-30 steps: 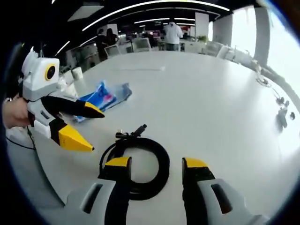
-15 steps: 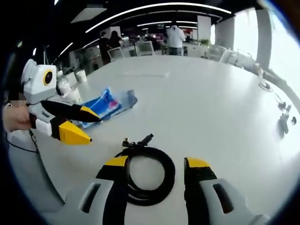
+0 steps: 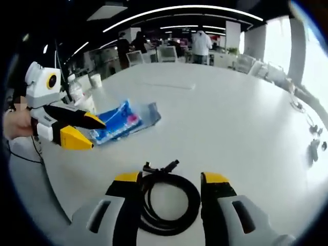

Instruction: Arrange the tabletop items into an orderly group along one side of the table until the central work area is clear of visible clutter.

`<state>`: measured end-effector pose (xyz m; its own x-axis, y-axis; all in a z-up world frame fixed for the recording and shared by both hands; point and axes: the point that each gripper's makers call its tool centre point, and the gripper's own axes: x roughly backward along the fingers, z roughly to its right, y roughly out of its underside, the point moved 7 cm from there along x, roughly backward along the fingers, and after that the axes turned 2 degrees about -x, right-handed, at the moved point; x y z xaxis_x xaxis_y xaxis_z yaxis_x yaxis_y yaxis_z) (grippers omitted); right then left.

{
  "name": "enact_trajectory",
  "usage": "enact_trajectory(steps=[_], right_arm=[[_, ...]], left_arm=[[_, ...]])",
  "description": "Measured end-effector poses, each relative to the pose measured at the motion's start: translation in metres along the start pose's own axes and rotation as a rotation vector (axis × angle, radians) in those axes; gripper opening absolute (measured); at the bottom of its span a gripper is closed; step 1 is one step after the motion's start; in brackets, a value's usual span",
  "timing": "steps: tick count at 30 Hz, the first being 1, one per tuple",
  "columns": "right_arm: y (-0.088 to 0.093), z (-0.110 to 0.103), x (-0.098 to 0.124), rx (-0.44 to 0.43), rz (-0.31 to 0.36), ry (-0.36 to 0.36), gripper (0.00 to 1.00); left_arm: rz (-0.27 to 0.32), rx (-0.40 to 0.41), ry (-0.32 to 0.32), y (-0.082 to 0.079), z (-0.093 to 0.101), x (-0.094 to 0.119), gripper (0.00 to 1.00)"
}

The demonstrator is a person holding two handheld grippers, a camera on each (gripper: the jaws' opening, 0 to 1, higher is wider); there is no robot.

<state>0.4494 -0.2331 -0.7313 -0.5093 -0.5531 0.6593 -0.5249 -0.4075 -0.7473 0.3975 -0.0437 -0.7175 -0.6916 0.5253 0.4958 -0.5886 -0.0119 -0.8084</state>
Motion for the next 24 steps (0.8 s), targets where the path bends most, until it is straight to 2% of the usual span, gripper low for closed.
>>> enact_trajectory(steps=[6, 13, 19, 24], right_arm=[[-0.008, -0.004, -0.004, 0.024, -0.001, -0.012, 0.41], [-0.027, -0.012, -0.015, 0.070, 0.012, -0.041, 0.40], [-0.043, -0.024, -0.029, 0.119, 0.014, -0.077, 0.38], [-0.054, -0.035, -0.041, 0.160, 0.014, -0.111, 0.37]], left_arm=[[0.024, 0.003, -0.036, -0.004, -0.012, 0.016, 0.37], [0.041, 0.004, -0.097, -0.007, -0.033, 0.038, 0.35], [0.058, 0.039, -0.132, 0.000, -0.045, 0.053, 0.30], [0.059, 0.075, -0.168, 0.011, -0.053, 0.064, 0.31]])
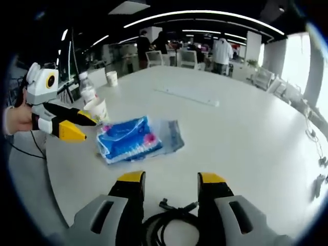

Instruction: Arrange the tabletop items into an orderly group along one side of the table until the central work area is clear of visible clutter.

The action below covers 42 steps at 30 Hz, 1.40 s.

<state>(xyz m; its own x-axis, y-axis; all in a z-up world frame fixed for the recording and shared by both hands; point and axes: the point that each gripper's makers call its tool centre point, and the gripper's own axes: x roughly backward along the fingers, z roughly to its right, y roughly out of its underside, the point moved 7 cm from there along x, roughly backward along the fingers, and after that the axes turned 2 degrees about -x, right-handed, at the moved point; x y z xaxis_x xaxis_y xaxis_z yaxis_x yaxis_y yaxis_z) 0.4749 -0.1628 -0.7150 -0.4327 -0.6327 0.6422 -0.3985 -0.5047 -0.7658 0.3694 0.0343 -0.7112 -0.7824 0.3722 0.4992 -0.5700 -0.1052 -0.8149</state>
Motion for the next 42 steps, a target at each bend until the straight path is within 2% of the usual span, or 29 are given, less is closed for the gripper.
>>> enact_trajectory(steps=[8, 14, 23, 27, 29, 42], right_arm=[[-0.018, -0.011, -0.016, 0.046, 0.010, -0.047, 0.37], [-0.023, -0.015, -0.020, 0.061, 0.013, -0.068, 0.37], [-0.029, -0.017, -0.021, 0.085, 0.022, -0.084, 0.37], [-0.032, -0.018, -0.024, 0.096, 0.024, -0.094, 0.36], [-0.033, -0.018, -0.026, 0.103, 0.021, -0.096, 0.36], [-0.041, -0.019, -0.042, 0.139, 0.028, -0.122, 0.33]], left_arm=[[0.006, 0.044, -0.054, 0.010, -0.011, 0.012, 0.30], [0.009, 0.054, -0.070, 0.012, -0.013, 0.014, 0.30], [0.000, 0.089, -0.091, 0.019, -0.014, 0.012, 0.29], [0.010, 0.097, -0.112, 0.025, -0.016, 0.010, 0.25], [0.018, 0.143, -0.112, 0.027, -0.017, 0.007, 0.26], [0.014, 0.162, -0.134, 0.032, -0.016, -0.004, 0.22]])
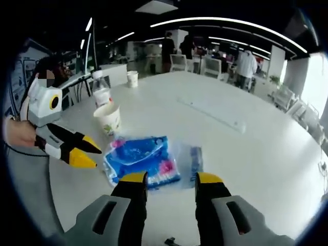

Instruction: Arrange the tabletop items into an orderly group along one side of the table until the central work area is clear of visible clutter.

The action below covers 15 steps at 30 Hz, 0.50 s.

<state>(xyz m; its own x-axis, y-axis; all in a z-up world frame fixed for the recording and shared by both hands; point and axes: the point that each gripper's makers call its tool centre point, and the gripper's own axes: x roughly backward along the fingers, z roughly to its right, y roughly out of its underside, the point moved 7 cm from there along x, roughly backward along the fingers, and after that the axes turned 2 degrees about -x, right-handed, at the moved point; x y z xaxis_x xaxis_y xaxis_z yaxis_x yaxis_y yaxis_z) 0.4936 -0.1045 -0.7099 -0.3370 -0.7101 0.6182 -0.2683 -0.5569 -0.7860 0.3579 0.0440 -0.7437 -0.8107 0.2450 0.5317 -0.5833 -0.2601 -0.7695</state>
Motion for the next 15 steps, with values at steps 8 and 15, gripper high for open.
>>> enact_trajectory(steps=[8, 15], right_arm=[[-0.012, -0.001, -0.017, 0.027, 0.028, -0.008, 0.27], [-0.013, -0.003, -0.031, 0.065, 0.011, -0.017, 0.23]], left_arm=[[0.001, 0.022, -0.018, 0.002, -0.001, -0.006, 0.18], [0.002, 0.028, -0.032, 0.004, -0.003, -0.008, 0.17]])
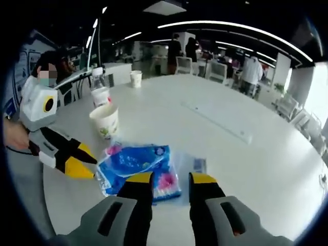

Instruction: Arrange the tabletop items into an orderly group along one side of the table until the central work area is clear of visible clutter.

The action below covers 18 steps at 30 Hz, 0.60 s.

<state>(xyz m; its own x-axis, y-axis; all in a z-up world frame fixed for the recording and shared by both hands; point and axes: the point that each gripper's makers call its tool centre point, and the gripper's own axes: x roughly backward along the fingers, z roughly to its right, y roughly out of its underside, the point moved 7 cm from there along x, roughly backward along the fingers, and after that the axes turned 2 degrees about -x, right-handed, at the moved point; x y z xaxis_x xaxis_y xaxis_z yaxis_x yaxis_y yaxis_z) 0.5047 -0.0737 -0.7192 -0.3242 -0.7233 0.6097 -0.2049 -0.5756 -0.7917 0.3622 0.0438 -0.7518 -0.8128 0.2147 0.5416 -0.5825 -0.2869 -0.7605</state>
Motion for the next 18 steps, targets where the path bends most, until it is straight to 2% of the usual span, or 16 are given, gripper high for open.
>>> enact_trajectory(steps=[12, 14, 18], right_arm=[[0.007, 0.005, -0.013, 0.010, -0.020, -0.008, 0.22], [0.011, 0.007, -0.018, 0.018, -0.046, -0.003, 0.19], [0.009, 0.005, -0.024, 0.016, -0.041, -0.012, 0.18]], left_arm=[[-0.005, 0.019, 0.004, 0.001, -0.002, -0.003, 0.14], [-0.003, 0.020, 0.010, 0.001, -0.002, -0.004, 0.13], [-0.007, 0.024, 0.013, 0.001, -0.003, -0.004, 0.12]])
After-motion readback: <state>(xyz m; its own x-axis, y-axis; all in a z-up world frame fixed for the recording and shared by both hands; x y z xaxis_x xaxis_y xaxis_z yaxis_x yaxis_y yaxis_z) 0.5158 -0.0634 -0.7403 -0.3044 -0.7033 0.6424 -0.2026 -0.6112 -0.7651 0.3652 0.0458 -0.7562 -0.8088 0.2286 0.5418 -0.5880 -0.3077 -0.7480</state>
